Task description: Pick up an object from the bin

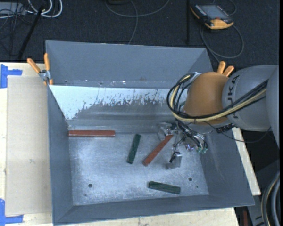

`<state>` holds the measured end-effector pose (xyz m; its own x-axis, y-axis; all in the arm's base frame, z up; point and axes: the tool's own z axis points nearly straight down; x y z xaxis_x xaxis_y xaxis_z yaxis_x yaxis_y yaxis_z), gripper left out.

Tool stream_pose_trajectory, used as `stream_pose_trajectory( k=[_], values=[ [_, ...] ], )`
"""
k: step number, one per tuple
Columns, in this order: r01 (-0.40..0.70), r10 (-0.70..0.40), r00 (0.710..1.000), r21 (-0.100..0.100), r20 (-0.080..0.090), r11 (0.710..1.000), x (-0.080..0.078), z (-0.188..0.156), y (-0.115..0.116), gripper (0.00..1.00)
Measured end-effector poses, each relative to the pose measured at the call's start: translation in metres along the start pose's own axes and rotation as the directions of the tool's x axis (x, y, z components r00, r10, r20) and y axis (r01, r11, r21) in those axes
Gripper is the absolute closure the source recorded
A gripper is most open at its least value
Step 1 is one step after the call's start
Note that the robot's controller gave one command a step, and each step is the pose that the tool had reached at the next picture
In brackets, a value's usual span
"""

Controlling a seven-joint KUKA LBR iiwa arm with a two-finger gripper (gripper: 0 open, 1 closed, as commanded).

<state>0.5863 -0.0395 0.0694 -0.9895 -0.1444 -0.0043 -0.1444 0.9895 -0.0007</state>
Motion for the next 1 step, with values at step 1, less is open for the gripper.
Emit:
stream_pose_trajectory(
  k=[1],
  values=[
    [0.002, -0.002, 1.000, 0.000, -0.003, 1.000, 0.0005, -0.0016, -0.0004, 1.00]
  ],
)
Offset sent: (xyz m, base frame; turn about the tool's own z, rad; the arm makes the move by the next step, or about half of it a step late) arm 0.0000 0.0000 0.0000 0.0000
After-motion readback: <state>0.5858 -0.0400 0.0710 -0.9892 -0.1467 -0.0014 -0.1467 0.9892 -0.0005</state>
